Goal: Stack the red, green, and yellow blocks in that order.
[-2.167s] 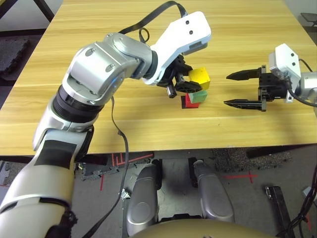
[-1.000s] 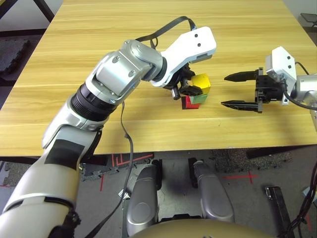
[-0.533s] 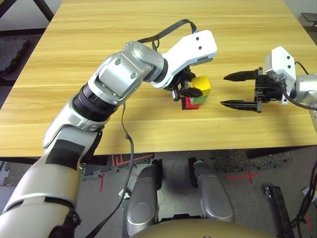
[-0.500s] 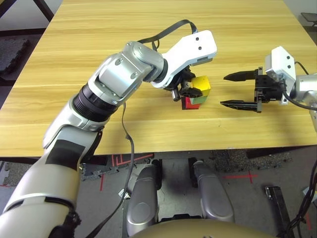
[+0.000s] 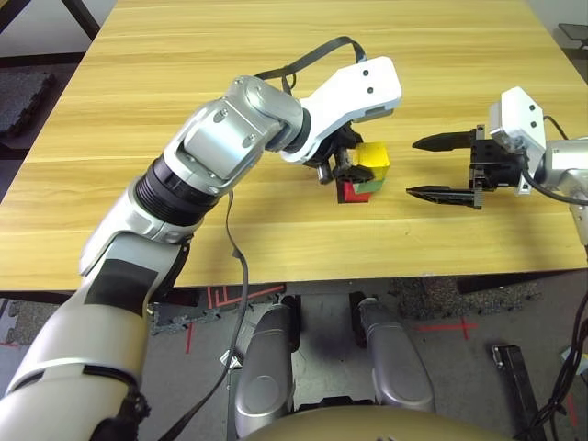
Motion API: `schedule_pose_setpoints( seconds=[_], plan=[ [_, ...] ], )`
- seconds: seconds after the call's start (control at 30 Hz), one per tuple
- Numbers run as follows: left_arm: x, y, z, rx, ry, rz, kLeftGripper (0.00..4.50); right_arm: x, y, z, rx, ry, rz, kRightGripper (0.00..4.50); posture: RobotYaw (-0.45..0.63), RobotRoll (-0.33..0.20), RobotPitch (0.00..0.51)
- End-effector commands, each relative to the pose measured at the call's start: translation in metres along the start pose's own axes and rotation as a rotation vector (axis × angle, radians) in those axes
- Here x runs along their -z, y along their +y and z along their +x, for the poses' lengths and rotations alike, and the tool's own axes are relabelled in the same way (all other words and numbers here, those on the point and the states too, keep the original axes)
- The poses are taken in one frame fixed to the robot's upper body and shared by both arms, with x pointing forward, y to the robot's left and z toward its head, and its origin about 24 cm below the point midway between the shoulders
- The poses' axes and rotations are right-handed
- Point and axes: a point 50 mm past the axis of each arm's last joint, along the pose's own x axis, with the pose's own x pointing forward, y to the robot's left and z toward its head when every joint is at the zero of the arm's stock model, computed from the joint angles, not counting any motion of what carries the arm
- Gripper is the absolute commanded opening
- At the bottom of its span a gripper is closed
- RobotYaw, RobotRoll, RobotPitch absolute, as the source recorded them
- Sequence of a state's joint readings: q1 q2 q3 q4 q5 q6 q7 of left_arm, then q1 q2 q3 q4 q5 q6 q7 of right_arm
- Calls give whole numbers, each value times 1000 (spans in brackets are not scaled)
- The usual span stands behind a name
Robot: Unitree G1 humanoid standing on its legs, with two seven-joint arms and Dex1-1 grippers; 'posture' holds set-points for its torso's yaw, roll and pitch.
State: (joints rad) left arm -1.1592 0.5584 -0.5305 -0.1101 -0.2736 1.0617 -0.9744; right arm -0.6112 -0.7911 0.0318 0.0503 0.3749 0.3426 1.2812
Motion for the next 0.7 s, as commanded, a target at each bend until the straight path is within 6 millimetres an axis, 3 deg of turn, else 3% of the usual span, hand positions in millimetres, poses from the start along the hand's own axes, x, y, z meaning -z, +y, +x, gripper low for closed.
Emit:
schedule_pose_setpoints(
  seconds=[0.03,0.17,0.43,0.7],
  plan=[
    [5,-2,4,15,24,4,4458,0,0,0,2,-7,-5,4500,249,186,255],
    [12,-2,0,23,68,27,4458,0,0,1,4,-10,-8,4500,247,185,242],
    [43,-3,-29,51,190,6,4458,1,-1,-2,-1,2,-11,4500,248,181,236],
    [88,29,-61,-127,287,-119,4458,-2,-29,-34,95,80,-36,4500,261,162,221]
  ],
)
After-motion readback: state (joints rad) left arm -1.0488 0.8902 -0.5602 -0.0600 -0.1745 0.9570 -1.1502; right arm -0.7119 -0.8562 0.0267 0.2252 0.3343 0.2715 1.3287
